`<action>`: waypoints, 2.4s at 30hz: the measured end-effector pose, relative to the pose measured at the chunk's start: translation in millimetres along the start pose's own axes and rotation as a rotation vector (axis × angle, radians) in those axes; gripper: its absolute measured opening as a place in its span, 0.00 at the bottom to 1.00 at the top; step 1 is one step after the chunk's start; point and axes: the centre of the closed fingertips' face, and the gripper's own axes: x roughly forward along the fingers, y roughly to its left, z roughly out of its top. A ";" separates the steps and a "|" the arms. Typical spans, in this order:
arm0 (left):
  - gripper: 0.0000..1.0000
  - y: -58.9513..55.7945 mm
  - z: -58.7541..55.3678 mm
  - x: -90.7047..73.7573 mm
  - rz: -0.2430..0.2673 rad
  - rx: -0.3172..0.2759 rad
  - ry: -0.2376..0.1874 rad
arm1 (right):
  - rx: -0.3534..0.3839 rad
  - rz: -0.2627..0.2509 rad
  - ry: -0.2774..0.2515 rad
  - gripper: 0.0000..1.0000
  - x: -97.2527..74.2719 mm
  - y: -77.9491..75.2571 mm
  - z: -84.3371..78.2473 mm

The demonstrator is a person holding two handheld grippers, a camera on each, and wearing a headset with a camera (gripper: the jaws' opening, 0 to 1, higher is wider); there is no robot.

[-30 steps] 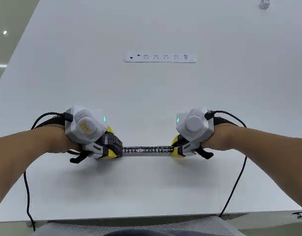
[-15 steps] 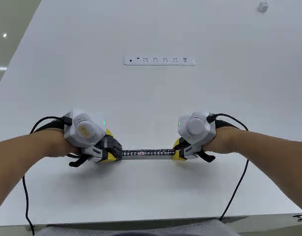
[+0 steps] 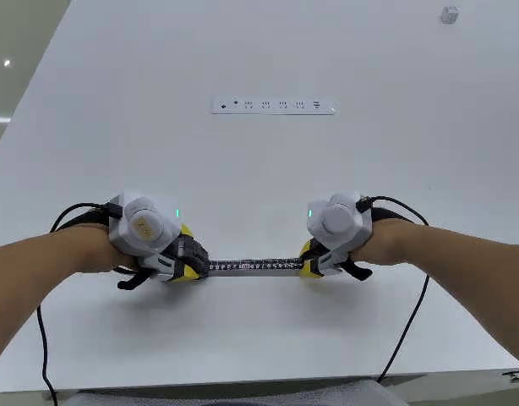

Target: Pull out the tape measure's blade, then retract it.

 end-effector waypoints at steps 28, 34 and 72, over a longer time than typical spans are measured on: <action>0.38 3.1 -6.3 1.1 0.026 0.045 0.015 | 0.013 -0.009 0.001 0.12 -6.2 -1.8 -10.6; 0.38 0.3 -6.4 0.6 0.021 0.044 0.018 | 0.015 -0.012 0.004 0.12 -7.9 -1.5 -12.6; 0.38 -1.6 -3.7 0.1 0.022 0.042 0.030 | 0.037 -0.025 0.019 0.12 -19.6 -3.5 -32.4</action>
